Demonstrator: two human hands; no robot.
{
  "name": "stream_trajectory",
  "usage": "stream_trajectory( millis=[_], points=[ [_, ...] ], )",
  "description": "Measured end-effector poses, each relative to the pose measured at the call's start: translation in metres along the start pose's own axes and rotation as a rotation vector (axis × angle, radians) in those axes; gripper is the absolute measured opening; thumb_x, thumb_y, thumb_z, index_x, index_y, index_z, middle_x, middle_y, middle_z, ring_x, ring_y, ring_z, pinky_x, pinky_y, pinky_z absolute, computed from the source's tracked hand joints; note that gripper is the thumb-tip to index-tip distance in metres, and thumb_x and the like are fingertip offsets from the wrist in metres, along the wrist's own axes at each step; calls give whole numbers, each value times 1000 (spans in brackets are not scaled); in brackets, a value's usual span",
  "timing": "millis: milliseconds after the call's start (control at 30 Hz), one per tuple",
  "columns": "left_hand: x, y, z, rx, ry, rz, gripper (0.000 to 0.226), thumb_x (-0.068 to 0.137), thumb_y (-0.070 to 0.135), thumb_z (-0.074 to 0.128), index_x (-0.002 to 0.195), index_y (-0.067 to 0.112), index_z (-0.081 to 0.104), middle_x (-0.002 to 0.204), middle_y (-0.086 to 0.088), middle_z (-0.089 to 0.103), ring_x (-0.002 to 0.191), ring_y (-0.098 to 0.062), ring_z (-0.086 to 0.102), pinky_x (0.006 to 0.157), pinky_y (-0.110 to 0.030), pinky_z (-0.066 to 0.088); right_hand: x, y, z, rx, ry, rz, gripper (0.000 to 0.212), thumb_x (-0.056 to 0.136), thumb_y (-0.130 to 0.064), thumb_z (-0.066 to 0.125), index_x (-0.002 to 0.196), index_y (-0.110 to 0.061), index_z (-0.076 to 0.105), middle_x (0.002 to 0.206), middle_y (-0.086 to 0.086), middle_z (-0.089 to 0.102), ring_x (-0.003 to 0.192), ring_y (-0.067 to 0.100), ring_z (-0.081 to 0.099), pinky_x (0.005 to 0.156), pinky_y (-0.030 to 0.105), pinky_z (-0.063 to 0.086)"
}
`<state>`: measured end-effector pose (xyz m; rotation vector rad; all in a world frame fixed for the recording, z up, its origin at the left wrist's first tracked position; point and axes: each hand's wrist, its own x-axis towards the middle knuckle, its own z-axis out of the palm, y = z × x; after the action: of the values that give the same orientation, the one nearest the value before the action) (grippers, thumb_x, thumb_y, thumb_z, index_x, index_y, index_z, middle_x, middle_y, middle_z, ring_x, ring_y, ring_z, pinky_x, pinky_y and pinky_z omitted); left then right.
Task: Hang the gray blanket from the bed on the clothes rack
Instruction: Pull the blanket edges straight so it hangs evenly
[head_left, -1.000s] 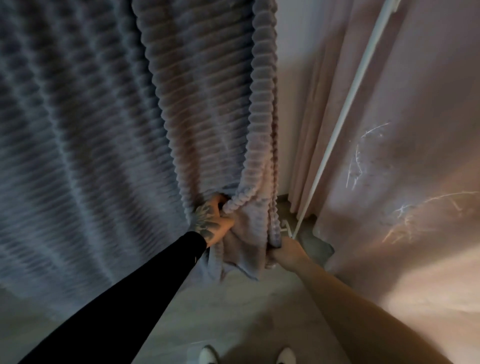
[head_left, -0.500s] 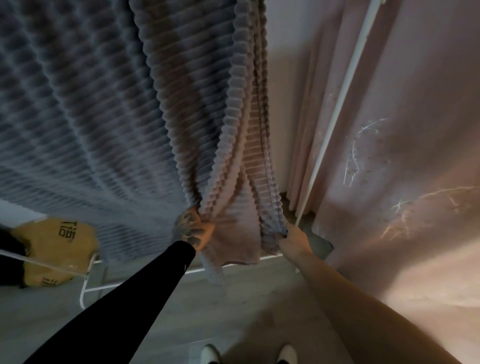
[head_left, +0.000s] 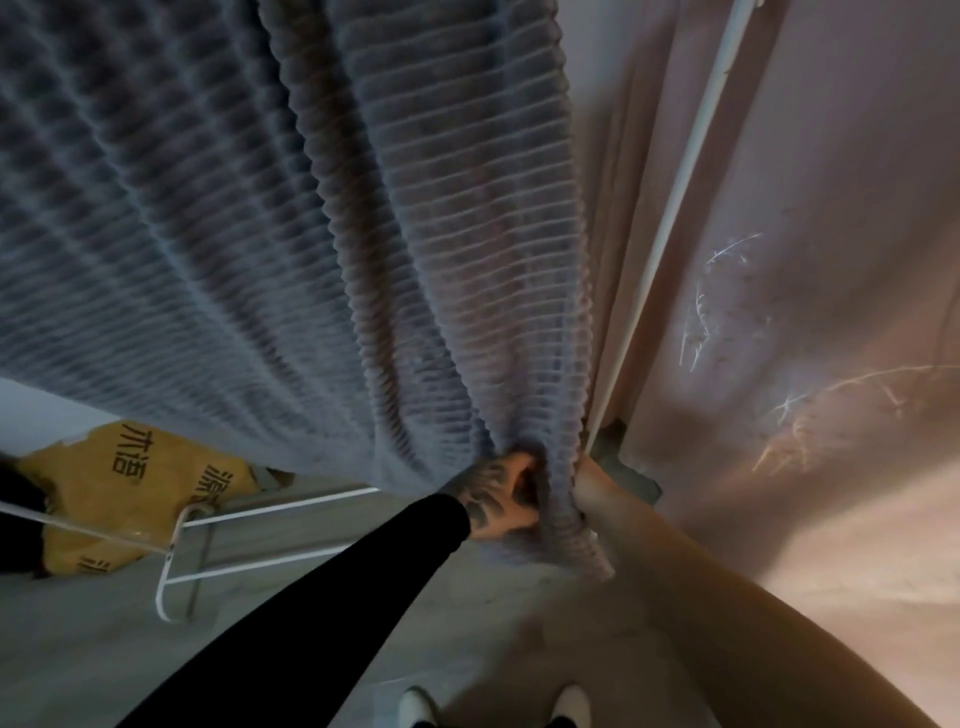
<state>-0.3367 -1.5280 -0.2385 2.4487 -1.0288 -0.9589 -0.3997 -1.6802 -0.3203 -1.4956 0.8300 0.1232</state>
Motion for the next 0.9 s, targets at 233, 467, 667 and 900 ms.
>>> stream_trajectory(
  millis=[233,467,667,900],
  points=[
    [12,-22,7,-53,288,-257,87,80,52,78,151,17,42,149,-9,50,135,-31,52,110,-38,44,-10,4,-11,96,-118,5,20,107,-20,54,119,-11,69,114,15,72,105,33,67,96,47,55],
    [26,-44,26,-538,446,-483,57,83,41,83,125,6,67,131,-14,67,124,-31,63,104,-41,51,-13,9,-21,176,-268,23,28,87,-15,69,110,-1,76,108,18,77,100,32,74,93,47,59],
    [21,-58,14,-559,520,-462,18,96,19,68,79,13,71,111,-18,76,107,-33,71,82,-31,52,-17,19,-26,381,-465,46,58,90,-57,76,129,-14,74,131,7,75,124,24,70,112,43,51],
    [11,-84,-10,-605,436,-602,23,107,27,50,94,14,65,110,-19,69,123,-37,62,97,-34,50,-15,29,-17,-140,-278,-172,11,92,-8,78,103,-7,80,100,17,81,97,29,79,97,47,61]
  ],
)
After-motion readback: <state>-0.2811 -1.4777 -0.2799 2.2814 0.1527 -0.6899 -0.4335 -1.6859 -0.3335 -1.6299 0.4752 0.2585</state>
